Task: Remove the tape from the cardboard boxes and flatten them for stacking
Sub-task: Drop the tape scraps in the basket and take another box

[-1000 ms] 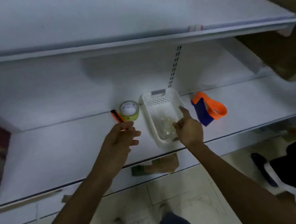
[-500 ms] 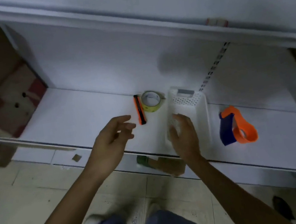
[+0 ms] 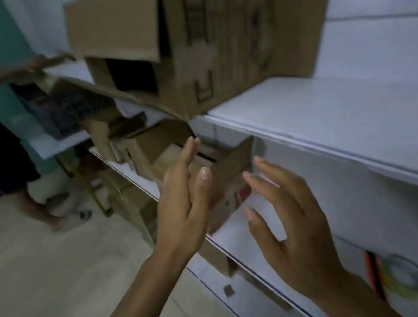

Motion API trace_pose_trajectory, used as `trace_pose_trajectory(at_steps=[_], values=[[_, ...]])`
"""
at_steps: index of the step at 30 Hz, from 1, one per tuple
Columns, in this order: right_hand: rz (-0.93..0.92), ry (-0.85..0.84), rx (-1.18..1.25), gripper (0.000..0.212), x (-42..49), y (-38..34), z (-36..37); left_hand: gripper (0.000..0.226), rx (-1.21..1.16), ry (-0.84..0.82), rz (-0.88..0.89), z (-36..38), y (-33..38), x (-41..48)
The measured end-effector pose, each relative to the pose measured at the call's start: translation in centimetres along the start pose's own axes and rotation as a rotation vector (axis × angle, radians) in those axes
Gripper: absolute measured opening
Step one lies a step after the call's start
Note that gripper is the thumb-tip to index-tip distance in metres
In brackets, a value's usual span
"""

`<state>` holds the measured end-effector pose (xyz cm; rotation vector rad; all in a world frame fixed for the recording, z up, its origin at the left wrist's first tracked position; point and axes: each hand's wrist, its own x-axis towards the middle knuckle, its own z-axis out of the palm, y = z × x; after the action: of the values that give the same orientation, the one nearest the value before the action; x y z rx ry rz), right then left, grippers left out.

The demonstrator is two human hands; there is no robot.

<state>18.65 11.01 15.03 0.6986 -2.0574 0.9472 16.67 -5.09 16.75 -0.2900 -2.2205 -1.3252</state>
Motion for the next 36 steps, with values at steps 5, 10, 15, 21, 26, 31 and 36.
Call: trace_pose_trajectory(at_steps=[5,10,15,21,26,31,36], values=[[0.095,0.099,-0.018,0.034,5.5,-3.0,5.4,0.056,0.063,0.071,0.092,-8.3,-3.2,5.3],[0.157,0.112,-0.025,0.032,8.8,-6.0,12.4,0.051,0.05,0.047,0.141,-15.0,-7.6,7.6],[0.129,0.18,-0.183,0.038,14.1,-7.3,16.0,0.051,0.129,0.019,0.241,-18.5,-10.2,11.5],[0.082,0.355,-0.332,0.03,15.9,-5.8,16.8,0.053,0.341,-0.002,0.373,-18.6,-11.4,18.2],[0.315,0.088,-0.074,0.06,15.4,-5.1,18.9,0.056,0.482,-0.143,0.308,-17.6,-13.6,22.3],[0.367,-0.105,-0.416,0.041,19.4,-5.1,21.5,0.079,0.466,-0.089,0.206,-16.3,-18.5,27.1],[0.387,-0.555,-0.709,0.055,23.0,-5.1,24.3,0.129,0.215,-0.02,-0.05,-15.3,-20.4,33.1]])
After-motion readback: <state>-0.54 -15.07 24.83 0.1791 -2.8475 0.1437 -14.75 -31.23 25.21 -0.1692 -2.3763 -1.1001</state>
